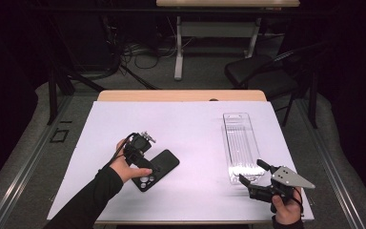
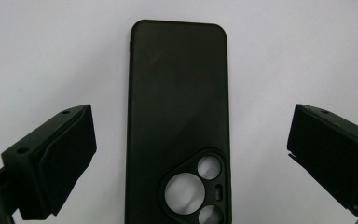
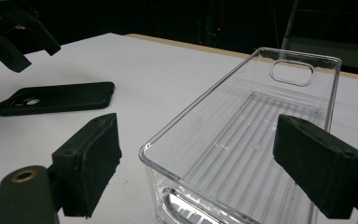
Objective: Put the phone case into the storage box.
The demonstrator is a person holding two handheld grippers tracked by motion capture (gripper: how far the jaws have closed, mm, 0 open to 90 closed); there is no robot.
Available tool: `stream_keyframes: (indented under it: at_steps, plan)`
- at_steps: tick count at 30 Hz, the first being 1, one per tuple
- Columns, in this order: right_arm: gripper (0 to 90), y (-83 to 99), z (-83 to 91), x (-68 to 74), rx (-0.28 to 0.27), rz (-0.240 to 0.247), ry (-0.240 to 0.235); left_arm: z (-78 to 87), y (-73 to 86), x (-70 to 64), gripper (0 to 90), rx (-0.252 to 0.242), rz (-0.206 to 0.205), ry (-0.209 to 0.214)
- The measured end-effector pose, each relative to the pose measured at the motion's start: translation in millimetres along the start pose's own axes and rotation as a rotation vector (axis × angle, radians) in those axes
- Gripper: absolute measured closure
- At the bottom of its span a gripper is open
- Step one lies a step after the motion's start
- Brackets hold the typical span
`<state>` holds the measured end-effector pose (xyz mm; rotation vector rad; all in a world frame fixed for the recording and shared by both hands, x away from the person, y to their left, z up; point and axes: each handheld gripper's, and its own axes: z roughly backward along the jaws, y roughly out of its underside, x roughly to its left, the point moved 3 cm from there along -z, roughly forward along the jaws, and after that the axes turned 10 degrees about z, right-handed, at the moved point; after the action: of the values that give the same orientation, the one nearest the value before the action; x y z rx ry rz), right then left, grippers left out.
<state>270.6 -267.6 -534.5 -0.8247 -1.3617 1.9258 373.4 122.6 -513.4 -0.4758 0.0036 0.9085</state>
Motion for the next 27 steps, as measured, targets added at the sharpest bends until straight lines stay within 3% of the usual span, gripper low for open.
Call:
stream_keyframes:
  at_steps: [27]
  plan:
    - [14.4, -0.6, 0.2, 0.7, -0.005, 0.001, 0.001, -28.2, -6.8, 0.4, 3.3, 0.158, 0.009, -0.063]
